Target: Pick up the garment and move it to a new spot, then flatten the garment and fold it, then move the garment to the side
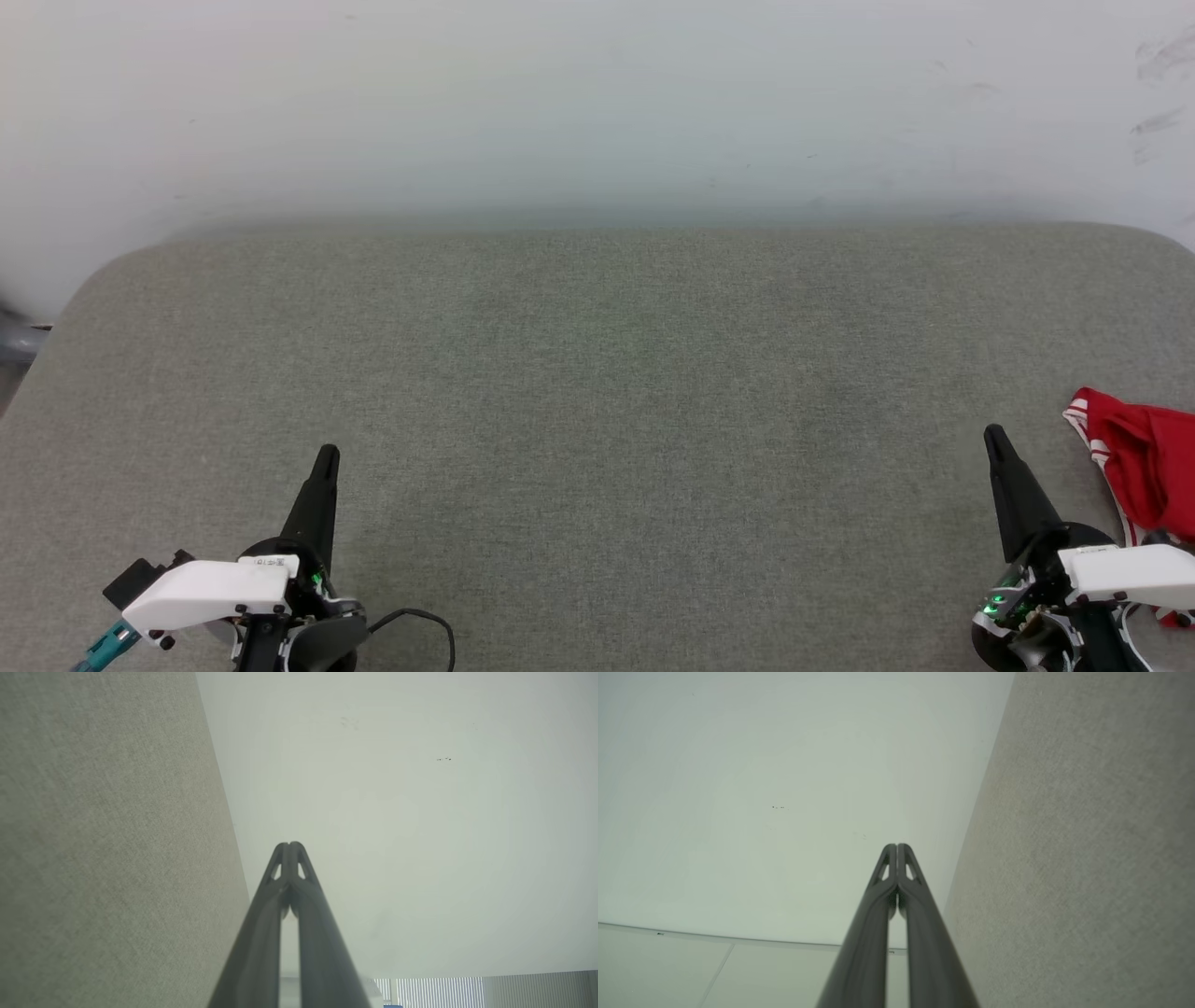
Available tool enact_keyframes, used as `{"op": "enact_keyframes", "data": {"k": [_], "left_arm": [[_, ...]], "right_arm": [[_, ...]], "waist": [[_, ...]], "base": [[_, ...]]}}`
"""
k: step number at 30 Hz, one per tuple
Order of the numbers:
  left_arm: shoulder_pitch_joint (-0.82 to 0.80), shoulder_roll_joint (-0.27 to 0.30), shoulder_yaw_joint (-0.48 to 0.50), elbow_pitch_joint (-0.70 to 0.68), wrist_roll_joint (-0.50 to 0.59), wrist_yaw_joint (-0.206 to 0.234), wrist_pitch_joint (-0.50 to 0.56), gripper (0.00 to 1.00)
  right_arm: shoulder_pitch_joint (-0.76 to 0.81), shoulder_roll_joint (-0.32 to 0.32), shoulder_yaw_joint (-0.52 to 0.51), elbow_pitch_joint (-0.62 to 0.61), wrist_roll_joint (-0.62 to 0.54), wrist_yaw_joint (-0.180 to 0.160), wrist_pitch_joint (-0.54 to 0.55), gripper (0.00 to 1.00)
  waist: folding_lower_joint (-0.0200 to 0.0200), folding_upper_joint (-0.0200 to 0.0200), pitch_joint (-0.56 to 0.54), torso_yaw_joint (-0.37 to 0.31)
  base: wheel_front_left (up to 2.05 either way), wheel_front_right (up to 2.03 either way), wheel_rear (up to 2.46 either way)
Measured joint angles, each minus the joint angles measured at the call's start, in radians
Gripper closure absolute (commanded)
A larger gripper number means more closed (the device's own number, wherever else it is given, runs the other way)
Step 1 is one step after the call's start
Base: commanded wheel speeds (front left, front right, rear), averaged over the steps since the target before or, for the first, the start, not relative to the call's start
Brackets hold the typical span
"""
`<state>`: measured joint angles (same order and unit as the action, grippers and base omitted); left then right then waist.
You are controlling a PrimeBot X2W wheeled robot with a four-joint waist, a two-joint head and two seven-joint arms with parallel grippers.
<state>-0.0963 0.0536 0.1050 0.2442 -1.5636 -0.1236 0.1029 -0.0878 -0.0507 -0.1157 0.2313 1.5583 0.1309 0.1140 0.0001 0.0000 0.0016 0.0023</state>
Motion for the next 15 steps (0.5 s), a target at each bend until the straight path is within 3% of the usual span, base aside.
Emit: {"op": "enact_keyframes", "data": {"k": [15], "left_arm": [[-0.009,-0.003,0.01,0.002,-0.049,-0.006,0.012,1.0]], "right_arm": [[-0.015,0.0,0.0,0.016,0.052,0.0,0.0,1.0]], "waist": [[-0.0001,0.0,0.001,-0.002]], "base": [[0.0,0.0,0.0]]}}
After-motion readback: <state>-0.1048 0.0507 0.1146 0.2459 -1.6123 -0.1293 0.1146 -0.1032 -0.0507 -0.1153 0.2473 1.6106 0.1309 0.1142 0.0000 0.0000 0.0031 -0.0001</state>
